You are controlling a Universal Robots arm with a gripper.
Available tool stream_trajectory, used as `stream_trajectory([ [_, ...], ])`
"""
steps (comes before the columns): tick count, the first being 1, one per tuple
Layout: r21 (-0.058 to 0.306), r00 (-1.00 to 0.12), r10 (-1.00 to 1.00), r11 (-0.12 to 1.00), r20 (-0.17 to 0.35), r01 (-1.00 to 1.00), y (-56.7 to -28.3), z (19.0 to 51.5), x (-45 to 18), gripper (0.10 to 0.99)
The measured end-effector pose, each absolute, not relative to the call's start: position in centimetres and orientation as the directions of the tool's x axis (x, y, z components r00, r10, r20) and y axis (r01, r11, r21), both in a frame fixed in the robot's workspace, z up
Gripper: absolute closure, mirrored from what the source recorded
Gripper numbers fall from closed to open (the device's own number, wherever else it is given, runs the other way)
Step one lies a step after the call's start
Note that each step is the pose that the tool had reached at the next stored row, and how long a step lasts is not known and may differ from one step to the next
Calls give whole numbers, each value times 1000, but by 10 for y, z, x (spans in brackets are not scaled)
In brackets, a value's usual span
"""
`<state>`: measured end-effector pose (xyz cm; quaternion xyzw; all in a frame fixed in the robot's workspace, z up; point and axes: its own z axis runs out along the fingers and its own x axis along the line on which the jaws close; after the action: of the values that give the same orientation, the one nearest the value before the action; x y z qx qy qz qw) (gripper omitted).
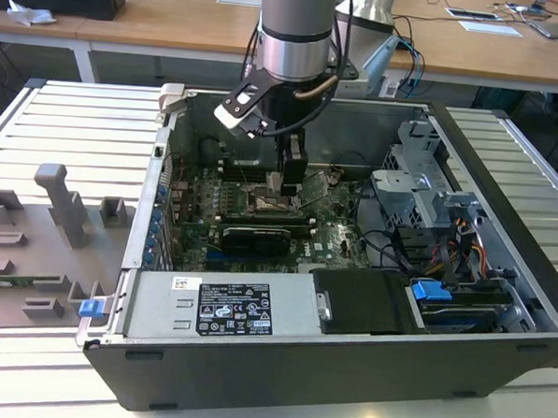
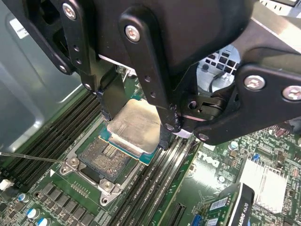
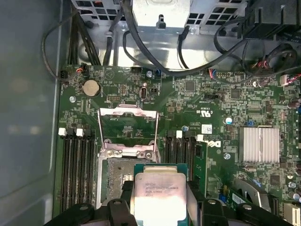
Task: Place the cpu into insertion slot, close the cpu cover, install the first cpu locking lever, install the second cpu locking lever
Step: 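Place the cpu into insertion slot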
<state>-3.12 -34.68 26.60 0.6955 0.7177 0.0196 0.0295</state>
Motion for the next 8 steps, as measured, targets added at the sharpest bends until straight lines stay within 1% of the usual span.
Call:
stream_trajectory([
  [8,69,-27,1000,28,-12,997,-342,253,-31,557],
])
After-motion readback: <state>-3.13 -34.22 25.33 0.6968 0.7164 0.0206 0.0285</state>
